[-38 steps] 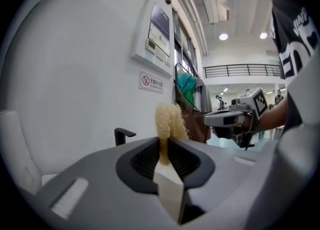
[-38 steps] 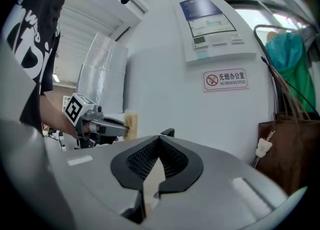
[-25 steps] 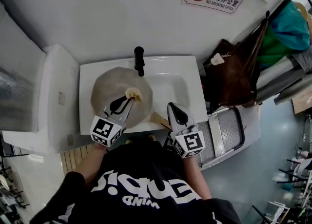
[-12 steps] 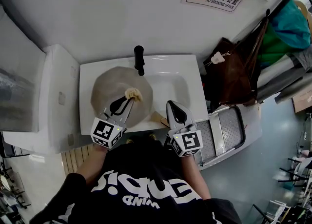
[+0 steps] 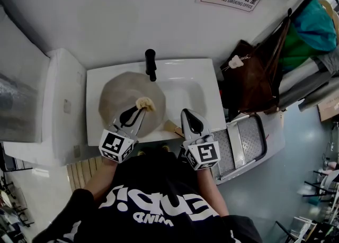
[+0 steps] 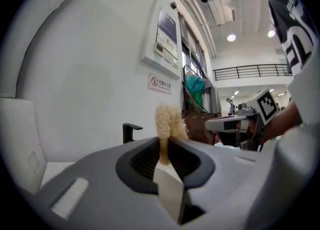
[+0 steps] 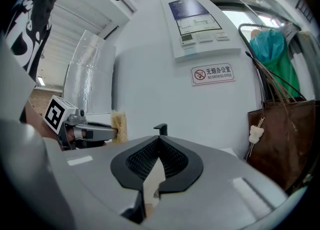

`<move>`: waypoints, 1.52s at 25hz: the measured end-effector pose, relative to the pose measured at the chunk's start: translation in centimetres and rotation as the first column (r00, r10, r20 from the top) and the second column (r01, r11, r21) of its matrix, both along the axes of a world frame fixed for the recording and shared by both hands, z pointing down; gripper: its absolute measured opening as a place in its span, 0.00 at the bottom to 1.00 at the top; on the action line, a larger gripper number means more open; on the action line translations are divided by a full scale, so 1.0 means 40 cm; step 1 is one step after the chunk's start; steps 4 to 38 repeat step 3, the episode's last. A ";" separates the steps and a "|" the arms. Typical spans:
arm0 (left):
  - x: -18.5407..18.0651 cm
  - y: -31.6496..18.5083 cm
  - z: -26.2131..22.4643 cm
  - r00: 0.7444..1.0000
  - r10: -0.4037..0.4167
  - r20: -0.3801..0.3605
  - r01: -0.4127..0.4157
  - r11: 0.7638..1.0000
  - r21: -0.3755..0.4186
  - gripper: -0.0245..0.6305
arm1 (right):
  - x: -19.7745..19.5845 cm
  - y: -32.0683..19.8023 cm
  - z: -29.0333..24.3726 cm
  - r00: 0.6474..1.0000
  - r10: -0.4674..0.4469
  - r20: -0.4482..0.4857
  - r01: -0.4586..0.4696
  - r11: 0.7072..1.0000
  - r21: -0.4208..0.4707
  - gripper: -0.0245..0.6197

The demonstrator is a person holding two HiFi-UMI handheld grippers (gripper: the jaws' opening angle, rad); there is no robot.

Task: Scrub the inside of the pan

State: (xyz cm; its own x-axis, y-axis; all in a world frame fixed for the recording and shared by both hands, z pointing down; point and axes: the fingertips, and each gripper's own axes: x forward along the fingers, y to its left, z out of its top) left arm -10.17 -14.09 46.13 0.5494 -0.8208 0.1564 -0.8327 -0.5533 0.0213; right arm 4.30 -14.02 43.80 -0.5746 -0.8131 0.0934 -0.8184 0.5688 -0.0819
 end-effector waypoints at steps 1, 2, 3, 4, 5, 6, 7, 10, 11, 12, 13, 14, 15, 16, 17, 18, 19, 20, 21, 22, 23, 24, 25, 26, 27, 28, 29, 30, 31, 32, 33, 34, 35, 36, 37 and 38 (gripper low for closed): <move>0.000 0.001 -0.001 1.000 0.000 0.000 0.000 1.000 0.000 0.11 | 0.001 0.001 0.000 1.000 0.002 -0.001 -0.002 1.000 -0.001 0.05; 0.000 0.002 -0.001 1.000 0.000 0.000 0.000 1.000 0.000 0.11 | 0.002 0.002 0.000 1.000 0.003 -0.002 -0.003 1.000 -0.002 0.05; 0.000 0.003 -0.002 1.000 0.000 0.000 0.000 1.000 0.000 0.11 | 0.002 0.003 0.001 1.000 0.004 -0.004 -0.004 1.000 -0.004 0.05; 0.000 0.003 -0.002 1.000 0.000 0.000 0.000 1.000 0.000 0.11 | 0.002 0.003 0.001 1.000 0.004 -0.004 -0.004 1.000 -0.004 0.05; 0.000 0.003 -0.002 1.000 0.000 0.000 0.000 1.000 0.000 0.11 | 0.002 0.003 0.001 1.000 0.004 -0.004 -0.004 1.000 -0.004 0.05; 0.000 0.003 -0.002 1.000 0.000 0.000 0.000 1.000 0.000 0.11 | 0.002 0.003 0.001 1.000 0.004 -0.004 -0.004 1.000 -0.004 0.05; 0.000 0.003 -0.002 1.000 0.000 0.000 0.000 1.000 0.000 0.11 | 0.002 0.003 0.001 1.000 0.004 -0.004 -0.004 1.000 -0.004 0.05; 0.000 0.003 -0.002 1.000 0.000 0.000 0.000 1.000 0.000 0.11 | 0.002 0.003 0.001 1.000 0.004 -0.004 -0.004 1.000 -0.004 0.05; 0.000 0.003 -0.002 1.000 0.000 0.000 0.000 1.000 0.000 0.11 | 0.002 0.003 0.001 1.000 0.004 -0.004 -0.004 1.000 -0.004 0.05; 0.000 0.003 -0.002 1.000 0.000 0.000 0.000 1.000 0.000 0.11 | 0.002 0.003 0.001 1.000 0.004 -0.004 -0.004 1.000 -0.004 0.05; 0.000 0.003 -0.002 1.000 0.000 0.000 0.000 1.000 0.000 0.11 | 0.002 0.003 0.001 1.000 0.004 -0.004 -0.004 1.000 -0.004 0.05; 0.000 0.003 -0.002 1.000 0.000 0.000 0.000 1.000 0.000 0.11 | 0.002 0.003 0.001 1.000 0.004 -0.004 -0.004 1.000 -0.004 0.05; 0.000 0.003 -0.002 1.000 0.000 0.000 0.000 1.000 0.000 0.11 | 0.002 0.003 0.001 1.000 0.004 -0.004 -0.004 1.000 -0.004 0.05; 0.000 0.003 -0.002 1.000 0.000 0.000 0.000 1.000 0.000 0.11 | 0.002 0.003 0.001 1.000 0.004 -0.004 -0.004 1.000 -0.004 0.05; 0.000 0.003 -0.002 1.000 0.000 0.000 0.000 1.000 0.000 0.11 | 0.002 0.003 0.001 1.000 0.004 -0.004 -0.004 1.000 -0.004 0.05; 0.000 0.003 -0.002 1.000 0.000 0.000 0.000 1.000 0.000 0.11 | 0.002 0.003 0.001 1.000 0.004 -0.004 -0.004 1.000 -0.004 0.05; 0.000 0.003 -0.002 1.000 0.000 0.000 0.000 1.000 0.000 0.11 | 0.002 0.003 0.001 1.000 0.004 -0.004 -0.004 1.000 -0.004 0.05; 0.000 0.003 -0.002 1.000 0.000 0.000 0.000 1.000 0.000 0.11 | 0.002 0.003 0.001 1.000 0.004 -0.004 -0.004 1.000 -0.004 0.05; 0.000 0.003 -0.002 1.000 0.000 0.000 0.000 1.000 0.000 0.11 | 0.002 0.003 0.001 1.000 0.004 -0.004 -0.004 1.000 -0.004 0.05; 0.000 0.003 -0.002 1.000 0.000 0.000 0.000 1.000 0.000 0.11 | 0.002 0.003 0.001 1.000 0.004 -0.004 -0.004 1.000 -0.004 0.05; 0.000 0.003 -0.002 1.000 0.000 0.000 0.000 1.000 0.000 0.11 | 0.002 0.003 0.001 1.000 0.004 -0.004 -0.004 1.000 -0.004 0.05; 0.000 0.003 -0.002 1.000 0.000 0.000 0.000 1.000 0.000 0.11 | 0.002 0.003 0.001 1.000 0.004 -0.004 -0.004 1.000 -0.004 0.05; 0.000 0.003 -0.002 1.000 0.000 0.000 0.000 1.000 0.000 0.11 | 0.002 0.003 0.001 1.000 0.004 -0.004 -0.004 1.000 -0.004 0.05; 0.000 0.003 -0.002 1.000 0.000 0.000 0.000 1.000 0.000 0.11 | 0.002 0.003 0.001 1.000 0.004 -0.004 -0.004 1.000 -0.004 0.05; 0.000 0.003 -0.002 1.000 0.000 0.000 0.000 1.000 0.000 0.11 | 0.002 0.003 0.001 1.000 0.004 -0.004 -0.004 1.000 -0.004 0.05; 0.000 0.003 -0.002 1.000 0.000 0.000 0.000 1.000 0.000 0.11 | 0.002 0.003 0.001 1.000 0.004 -0.004 -0.004 1.000 -0.004 0.05; 0.000 0.003 -0.002 1.000 0.000 0.000 0.000 1.000 0.000 0.11 | 0.002 0.003 0.001 1.000 0.004 -0.004 -0.004 1.000 -0.004 0.05; 0.000 0.003 -0.002 1.000 0.000 0.000 0.000 1.000 0.000 0.11 | 0.002 0.003 0.001 1.000 0.004 -0.004 -0.004 1.000 -0.004 0.05; 0.000 0.003 -0.002 1.000 0.000 0.000 0.000 1.000 0.000 0.11 | 0.002 0.003 0.001 1.000 0.004 -0.004 -0.004 1.000 -0.004 0.05; 0.000 0.003 -0.002 1.000 0.000 0.000 0.000 1.000 0.000 0.11 | 0.002 0.003 0.001 1.000 0.004 -0.004 -0.004 1.000 -0.004 0.05; 0.000 0.003 -0.002 1.000 0.000 0.000 0.000 1.000 0.000 0.11 | 0.002 0.003 0.001 1.000 0.004 -0.004 -0.004 1.000 -0.004 0.05; 0.000 0.003 -0.002 1.000 0.000 0.000 0.000 1.000 0.000 0.11 | 0.002 0.003 0.001 1.000 0.004 -0.004 -0.004 1.000 -0.004 0.05; 0.000 0.003 -0.002 1.000 0.000 0.000 0.000 1.000 0.000 0.11 | 0.002 0.003 0.001 1.000 0.004 -0.004 -0.004 1.000 -0.004 0.05; 0.000 0.003 -0.002 1.000 0.000 0.000 0.000 1.000 0.000 0.11 | 0.002 0.003 0.001 1.000 0.004 -0.004 -0.004 1.000 -0.004 0.05; 0.000 0.003 -0.002 1.000 0.000 0.000 0.000 1.000 0.000 0.11 | 0.002 0.003 0.001 1.000 0.004 -0.004 -0.004 1.000 -0.004 0.05; 0.000 0.003 -0.002 1.000 0.000 0.000 0.000 1.000 0.000 0.11 | 0.002 0.003 0.001 1.000 0.004 -0.004 -0.004 1.000 -0.004 0.05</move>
